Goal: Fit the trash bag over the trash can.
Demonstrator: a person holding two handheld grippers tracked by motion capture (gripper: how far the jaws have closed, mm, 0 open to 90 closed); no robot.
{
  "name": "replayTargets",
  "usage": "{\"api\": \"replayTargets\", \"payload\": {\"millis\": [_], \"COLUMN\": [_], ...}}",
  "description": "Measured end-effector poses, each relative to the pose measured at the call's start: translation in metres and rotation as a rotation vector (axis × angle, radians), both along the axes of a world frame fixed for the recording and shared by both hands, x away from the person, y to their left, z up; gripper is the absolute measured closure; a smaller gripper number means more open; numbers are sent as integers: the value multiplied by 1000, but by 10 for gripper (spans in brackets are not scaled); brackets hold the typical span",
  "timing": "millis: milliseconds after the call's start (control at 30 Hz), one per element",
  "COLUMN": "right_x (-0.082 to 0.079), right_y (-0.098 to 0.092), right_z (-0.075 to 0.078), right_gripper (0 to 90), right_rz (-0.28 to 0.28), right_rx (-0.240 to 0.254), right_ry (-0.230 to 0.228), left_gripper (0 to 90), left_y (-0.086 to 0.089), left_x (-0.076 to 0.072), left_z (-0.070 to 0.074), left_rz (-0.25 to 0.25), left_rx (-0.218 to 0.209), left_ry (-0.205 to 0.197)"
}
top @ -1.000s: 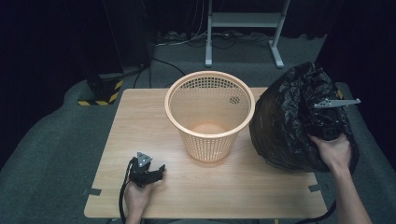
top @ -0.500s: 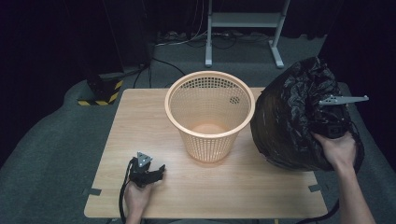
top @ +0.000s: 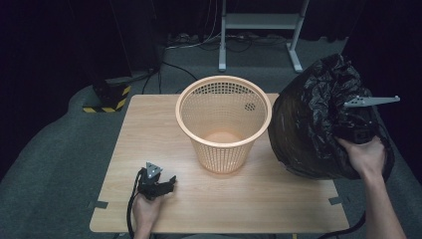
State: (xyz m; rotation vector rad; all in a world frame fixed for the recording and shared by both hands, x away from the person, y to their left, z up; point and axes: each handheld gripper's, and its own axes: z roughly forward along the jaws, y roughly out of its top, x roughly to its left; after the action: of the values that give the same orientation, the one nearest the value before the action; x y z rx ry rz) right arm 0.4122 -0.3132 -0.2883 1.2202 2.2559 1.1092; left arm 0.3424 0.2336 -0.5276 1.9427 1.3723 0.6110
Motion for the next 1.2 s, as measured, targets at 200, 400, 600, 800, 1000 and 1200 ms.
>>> {"api": "replayTargets", "payload": {"millis": [200,400,600,800,1000,1200], "right_x": [0,-2,-3,-1,-1,2], "right_y": [4,4,7,11,17,24], "right_z": [7,16,25,30,40,48], "right_gripper": [890,890,890,890,891,890], "right_rz": [9,13,25,34,53,66], "right_rx": [-8,-6,-11,-11,-14,-24], "right_ry": [-9,-17,-32,-34,-50,-53], "left_gripper": [261,261,261,261,261,261], "left_y": [0,0,0,0,0,0], "left_x": [0,0,0,0,0,0], "left_z": [0,0,0,0,0,0], "left_rz": [0,0,-1,-1,0,0], "left_rx": [2,0,1,2,2,0], "left_ry": [0,0,1,1,1,0]}}
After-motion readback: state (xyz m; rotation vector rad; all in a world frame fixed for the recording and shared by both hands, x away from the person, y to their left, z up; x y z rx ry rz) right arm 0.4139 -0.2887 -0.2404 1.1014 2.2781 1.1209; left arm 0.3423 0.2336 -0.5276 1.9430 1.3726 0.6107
